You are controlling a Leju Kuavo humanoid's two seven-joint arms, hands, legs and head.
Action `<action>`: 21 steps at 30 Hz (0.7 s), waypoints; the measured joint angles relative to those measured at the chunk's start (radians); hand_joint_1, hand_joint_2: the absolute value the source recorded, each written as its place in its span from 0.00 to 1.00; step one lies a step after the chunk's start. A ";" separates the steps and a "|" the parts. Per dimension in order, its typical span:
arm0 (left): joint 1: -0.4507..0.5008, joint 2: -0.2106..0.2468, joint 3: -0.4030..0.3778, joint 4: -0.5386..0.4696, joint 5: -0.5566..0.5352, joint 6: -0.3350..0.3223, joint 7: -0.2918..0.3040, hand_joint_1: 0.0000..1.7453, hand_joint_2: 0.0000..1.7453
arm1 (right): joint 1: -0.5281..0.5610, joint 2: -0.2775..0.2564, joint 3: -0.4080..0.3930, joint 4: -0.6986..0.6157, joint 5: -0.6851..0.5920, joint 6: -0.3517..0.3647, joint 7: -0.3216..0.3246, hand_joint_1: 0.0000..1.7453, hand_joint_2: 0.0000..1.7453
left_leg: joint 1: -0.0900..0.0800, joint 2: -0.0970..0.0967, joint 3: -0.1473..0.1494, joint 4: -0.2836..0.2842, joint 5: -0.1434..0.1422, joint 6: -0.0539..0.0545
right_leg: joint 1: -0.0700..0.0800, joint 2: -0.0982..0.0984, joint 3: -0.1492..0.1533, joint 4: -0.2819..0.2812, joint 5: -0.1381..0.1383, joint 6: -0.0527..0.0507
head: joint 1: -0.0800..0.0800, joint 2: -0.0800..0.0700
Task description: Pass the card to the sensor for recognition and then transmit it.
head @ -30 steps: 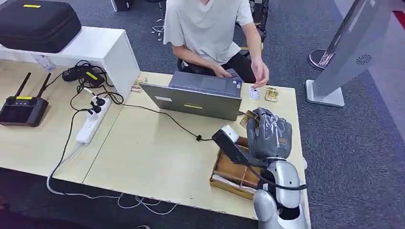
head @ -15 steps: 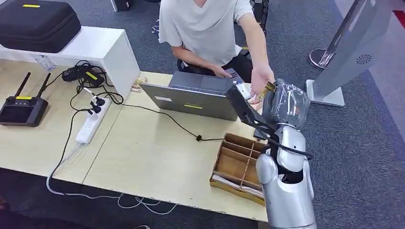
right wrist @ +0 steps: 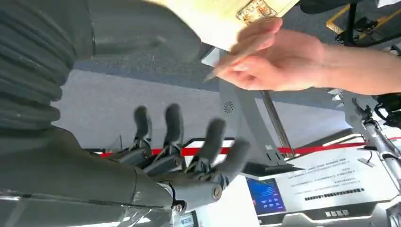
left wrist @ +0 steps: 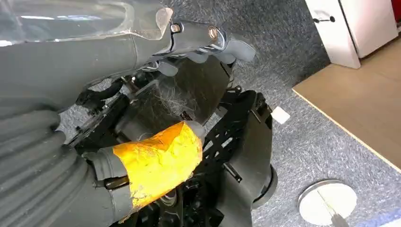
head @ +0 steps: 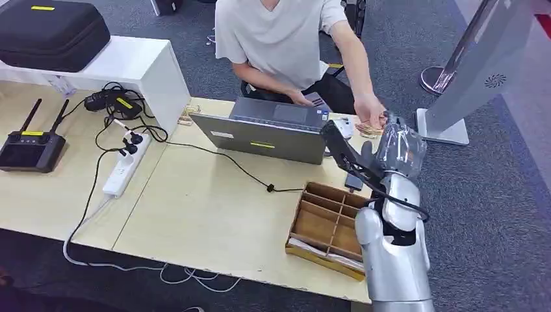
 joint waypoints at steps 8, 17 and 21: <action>0.001 0.001 0.000 0.000 0.005 -0.002 -0.003 0.00 1.00 | 0.001 0.000 -0.045 0.015 -0.032 -0.019 -0.010 0.00 1.00 | 0.000 0.000 0.000 0.000 0.000 0.000 | 0.000 0.000 0.000 0.000 0.000 0.000 | 0.000 0.000; 0.017 0.002 -0.007 -0.002 -0.059 0.084 0.023 0.00 1.00 | -0.004 -0.018 -0.310 -0.124 -0.322 0.023 -0.068 0.00 1.00 | -0.001 -0.001 0.000 0.001 0.000 0.000 | 0.000 -0.001 0.000 -0.001 0.000 0.000 | 0.000 0.000; 0.036 0.026 -0.008 -0.011 -0.058 0.085 0.023 0.00 1.00 | -0.015 -0.071 -0.460 -0.177 -0.366 0.026 -0.085 0.00 1.00 | -0.001 -0.002 -0.001 0.001 0.000 0.001 | -0.001 -0.001 0.000 -0.001 0.000 0.001 | 0.000 0.000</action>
